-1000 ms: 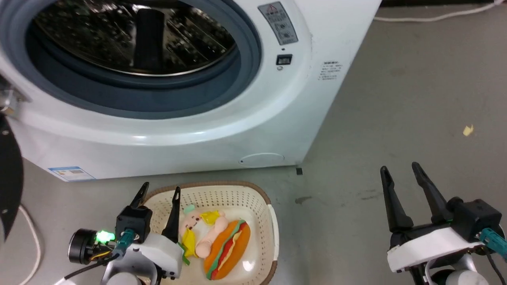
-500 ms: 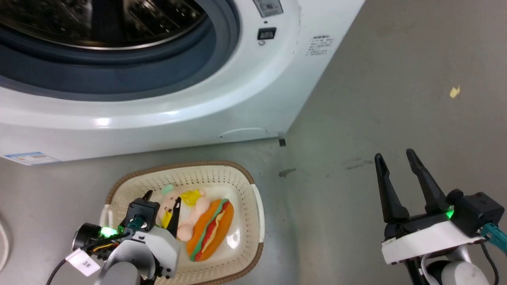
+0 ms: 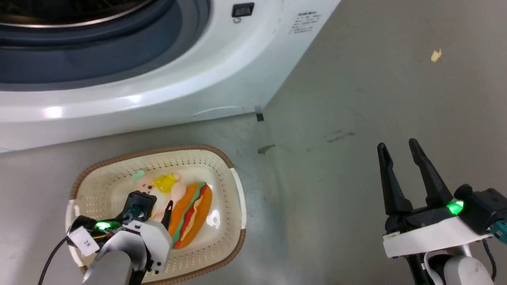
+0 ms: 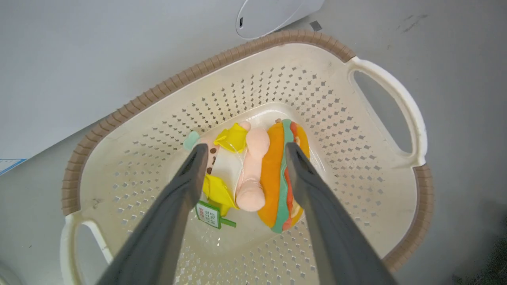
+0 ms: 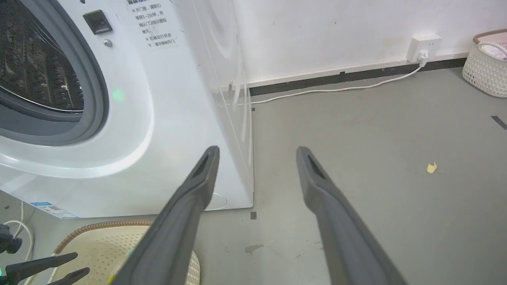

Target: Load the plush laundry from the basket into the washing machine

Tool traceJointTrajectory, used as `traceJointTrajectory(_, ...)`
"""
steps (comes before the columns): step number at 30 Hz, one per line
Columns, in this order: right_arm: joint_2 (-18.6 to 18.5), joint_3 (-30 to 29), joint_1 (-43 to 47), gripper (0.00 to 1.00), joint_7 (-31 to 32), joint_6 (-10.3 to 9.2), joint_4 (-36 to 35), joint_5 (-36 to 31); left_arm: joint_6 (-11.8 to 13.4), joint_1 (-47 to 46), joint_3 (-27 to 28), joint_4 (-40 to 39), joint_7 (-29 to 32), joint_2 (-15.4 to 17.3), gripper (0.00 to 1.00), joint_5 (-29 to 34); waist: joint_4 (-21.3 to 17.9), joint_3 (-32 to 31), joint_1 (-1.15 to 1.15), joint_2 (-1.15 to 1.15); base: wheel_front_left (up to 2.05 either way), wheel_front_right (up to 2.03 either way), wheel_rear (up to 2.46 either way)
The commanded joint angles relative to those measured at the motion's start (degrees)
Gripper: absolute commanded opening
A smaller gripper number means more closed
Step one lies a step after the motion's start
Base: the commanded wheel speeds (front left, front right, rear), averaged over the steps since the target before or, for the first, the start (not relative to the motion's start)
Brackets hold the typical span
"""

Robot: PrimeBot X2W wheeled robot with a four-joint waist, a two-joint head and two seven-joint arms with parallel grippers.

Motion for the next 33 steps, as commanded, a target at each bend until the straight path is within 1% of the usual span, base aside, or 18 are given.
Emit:
traceJointTrajectory(1, 0.0, 0.0, -1.4, 1.0, -0.6, -0.03, -0.6, 0.9, -0.3, -1.9, -0.9, 1.8, 0.3, 0.9, 1.0, -0.4, -0.8, 1.3, 0.0, 0.0, 0.0, 0.0, 0.0)
traceJointTrajectory(6, -0.1, -0.1, -1.7, 1.0, -1.2, -0.04, -1.2, 2.2, -0.6, -4.7, -2.9, 5.8, 0.9, 1.9, 1.0, -1.2, -1.8, 3.5, 0.0, 0.0, 0.0, 0.0, 0.0)
traceJointTrajectory(10, -0.1, -0.2, -1.9, 1.0, -1.7, -0.04, -1.8, 2.9, -0.9, -7.5, -3.2, 9.3, 1.5, 2.4, 1.0, -2.8, -2.5, 5.3, 0.0, 0.0, 0.0, 0.0, 0.0)
traceJointTrajectory(20, -0.1, 0.0, -3.0, 1.0, -2.9, -0.04, -2.2, 5.6, -1.5, -13.9, -8.8, 17.0, 5.8, 3.3, 1.0, -4.7, -4.3, 10.2, 0.0, 0.0, 0.0, 0.0, 0.0)
traceJointTrajectory(23, -0.1, 0.2, -3.1, 1.0, -3.2, -0.04, -2.3, 6.3, -1.7, -15.5, -9.4, 19.2, 5.9, 3.7, 1.0, -6.3, -4.9, 11.5, 0.0, 0.0, 0.0, 0.0, 0.0)
traceJointTrajectory(27, -0.1, -0.3, -3.1, 1.0, -3.7, -0.04, -2.7, 7.1, -1.9, -17.3, -11.4, 22.4, 6.4, 4.8, 1.0, -6.5, -5.8, 13.2, 0.0, 0.0, 0.0, 0.0, 0.0)
traceJointTrajectory(31, -0.1, -0.6, -3.0, 1.0, -4.2, -0.05, -2.8, 8.2, -0.6, -20.0, -13.3, 24.9, 5.3, 5.7, 1.0, -5.9, -6.5, 15.2, 0.0, 0.0, 0.0, 0.0, 0.0)
traceJointTrajectory(33, -0.1, -0.6, -2.9, 1.0, -4.4, -0.05, -2.5, 8.3, -0.5, -21.3, -14.0, 26.3, 5.1, 5.8, 1.0, -6.0, -6.9, 16.2, 0.0, 0.0, 0.0, 0.0, 0.0)
